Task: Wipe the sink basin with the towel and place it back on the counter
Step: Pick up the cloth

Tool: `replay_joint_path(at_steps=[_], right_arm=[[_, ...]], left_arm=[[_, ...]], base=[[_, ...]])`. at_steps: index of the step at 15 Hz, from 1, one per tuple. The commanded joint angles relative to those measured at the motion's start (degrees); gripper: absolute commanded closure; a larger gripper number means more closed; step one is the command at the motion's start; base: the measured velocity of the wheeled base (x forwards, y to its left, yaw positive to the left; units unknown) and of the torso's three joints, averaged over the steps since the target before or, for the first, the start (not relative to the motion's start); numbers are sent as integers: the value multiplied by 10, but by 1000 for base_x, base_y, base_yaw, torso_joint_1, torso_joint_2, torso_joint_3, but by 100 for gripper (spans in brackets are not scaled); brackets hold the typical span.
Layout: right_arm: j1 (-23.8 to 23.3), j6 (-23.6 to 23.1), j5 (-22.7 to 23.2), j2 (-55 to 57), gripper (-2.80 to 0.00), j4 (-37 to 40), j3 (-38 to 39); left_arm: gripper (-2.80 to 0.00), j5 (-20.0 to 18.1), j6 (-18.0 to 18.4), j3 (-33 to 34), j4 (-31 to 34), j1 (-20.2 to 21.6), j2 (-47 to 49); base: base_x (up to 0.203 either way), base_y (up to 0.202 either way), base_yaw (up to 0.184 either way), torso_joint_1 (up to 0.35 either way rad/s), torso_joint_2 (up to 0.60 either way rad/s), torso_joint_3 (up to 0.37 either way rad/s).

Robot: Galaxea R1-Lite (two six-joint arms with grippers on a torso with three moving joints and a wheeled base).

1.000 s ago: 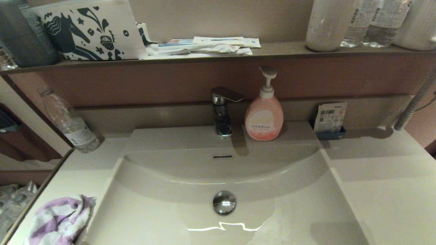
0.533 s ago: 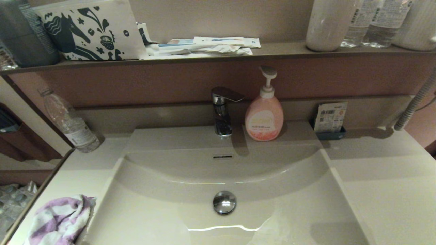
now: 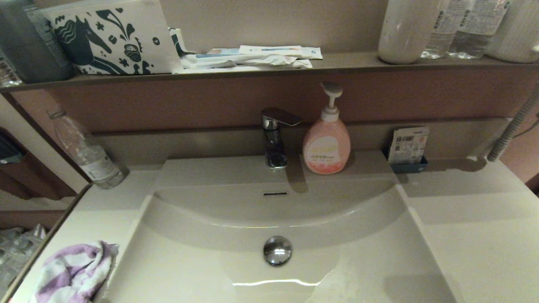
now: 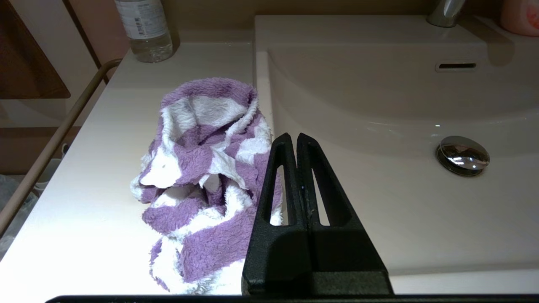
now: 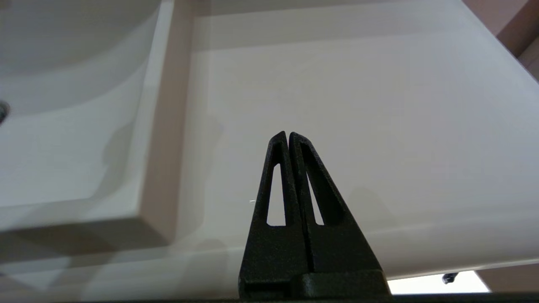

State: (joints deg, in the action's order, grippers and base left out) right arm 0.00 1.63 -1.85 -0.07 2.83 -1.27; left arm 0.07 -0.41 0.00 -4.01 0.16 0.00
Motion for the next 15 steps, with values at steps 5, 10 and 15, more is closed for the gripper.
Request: replay_joint_path(at_steps=[5,10,15], right_arm=[[0,11,-1,1,0,0,1],[0,11,-1,1,0,0,1],[0,11,-1,1,0,0,1]], left_arm=[[0,0,0,0,0,0,1],[0,0,0,0,0,0,1],[0,0,0,0,0,0,1]], base=[[0,0,0,0,0,0],[0,0,0,0,0,0],[0,0,0,0,0,0]])
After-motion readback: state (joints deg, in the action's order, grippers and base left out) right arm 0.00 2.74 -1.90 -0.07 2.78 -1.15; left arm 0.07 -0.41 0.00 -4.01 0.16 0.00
